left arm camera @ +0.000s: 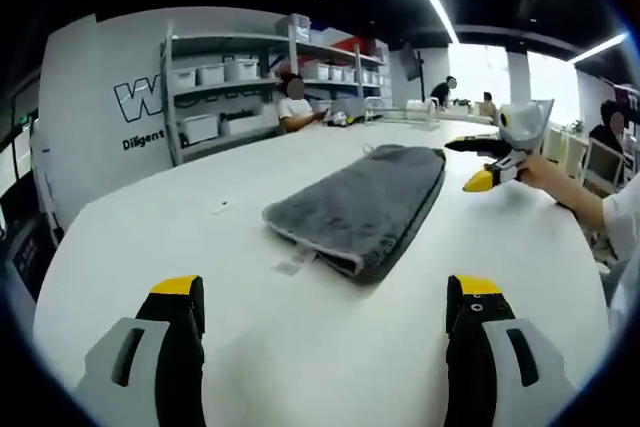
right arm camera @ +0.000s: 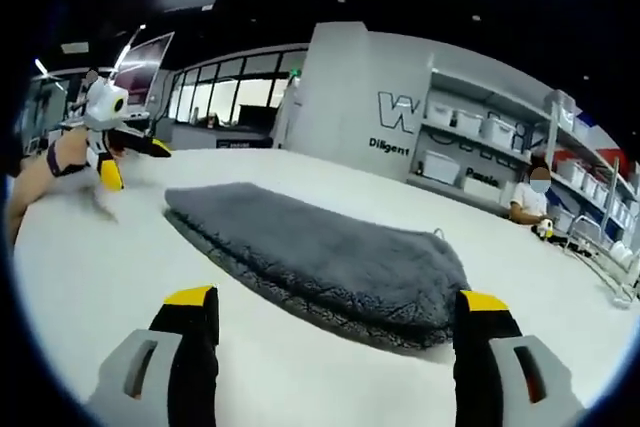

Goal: Open the folded towel by lifting each exposed corner and separating the folded layers until the towel lies flat within the target outline without major curled edges

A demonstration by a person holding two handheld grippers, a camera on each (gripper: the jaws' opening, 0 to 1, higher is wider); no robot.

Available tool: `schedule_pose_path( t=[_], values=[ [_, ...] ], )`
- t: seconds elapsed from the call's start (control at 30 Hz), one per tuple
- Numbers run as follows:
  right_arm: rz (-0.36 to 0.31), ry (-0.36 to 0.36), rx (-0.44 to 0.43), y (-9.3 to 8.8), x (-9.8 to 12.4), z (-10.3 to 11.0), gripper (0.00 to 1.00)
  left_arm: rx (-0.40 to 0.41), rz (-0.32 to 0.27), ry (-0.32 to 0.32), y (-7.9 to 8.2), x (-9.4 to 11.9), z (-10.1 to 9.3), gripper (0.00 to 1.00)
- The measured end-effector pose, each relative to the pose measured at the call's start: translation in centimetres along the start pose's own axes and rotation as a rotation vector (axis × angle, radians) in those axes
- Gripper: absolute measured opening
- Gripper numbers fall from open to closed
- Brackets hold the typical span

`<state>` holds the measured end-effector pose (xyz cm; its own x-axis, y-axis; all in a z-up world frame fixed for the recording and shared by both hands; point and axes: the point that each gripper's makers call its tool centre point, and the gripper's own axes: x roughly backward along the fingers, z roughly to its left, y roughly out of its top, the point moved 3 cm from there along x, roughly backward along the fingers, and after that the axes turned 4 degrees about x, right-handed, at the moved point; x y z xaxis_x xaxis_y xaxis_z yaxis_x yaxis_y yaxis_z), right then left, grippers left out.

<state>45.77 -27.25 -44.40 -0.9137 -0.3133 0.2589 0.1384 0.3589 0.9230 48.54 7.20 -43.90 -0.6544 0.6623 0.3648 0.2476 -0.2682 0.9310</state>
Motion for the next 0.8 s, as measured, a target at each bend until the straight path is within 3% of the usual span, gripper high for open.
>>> schedule_pose_path(
  t=[0.3, 0.53, 0.8],
  values=[
    [0.006, -0.014, 0.036, 0.5, -0.3, 0.2, 0.99, -0.004, -0.024, -0.007, 0.9, 0.4, 0.0, 0.99],
    [0.047, 0.003, 0.170, 2.6, -1.0, 3.0, 0.98, -0.032, -0.016, -0.022, 1.0, 0.2, -0.7, 0.99],
    [0.052, 0.069, 0.266, 5.6, -3.6, 7.0, 0.96, -0.023, -0.029, -0.018, 1.2, 0.3, -0.2, 0.99]
  ],
)
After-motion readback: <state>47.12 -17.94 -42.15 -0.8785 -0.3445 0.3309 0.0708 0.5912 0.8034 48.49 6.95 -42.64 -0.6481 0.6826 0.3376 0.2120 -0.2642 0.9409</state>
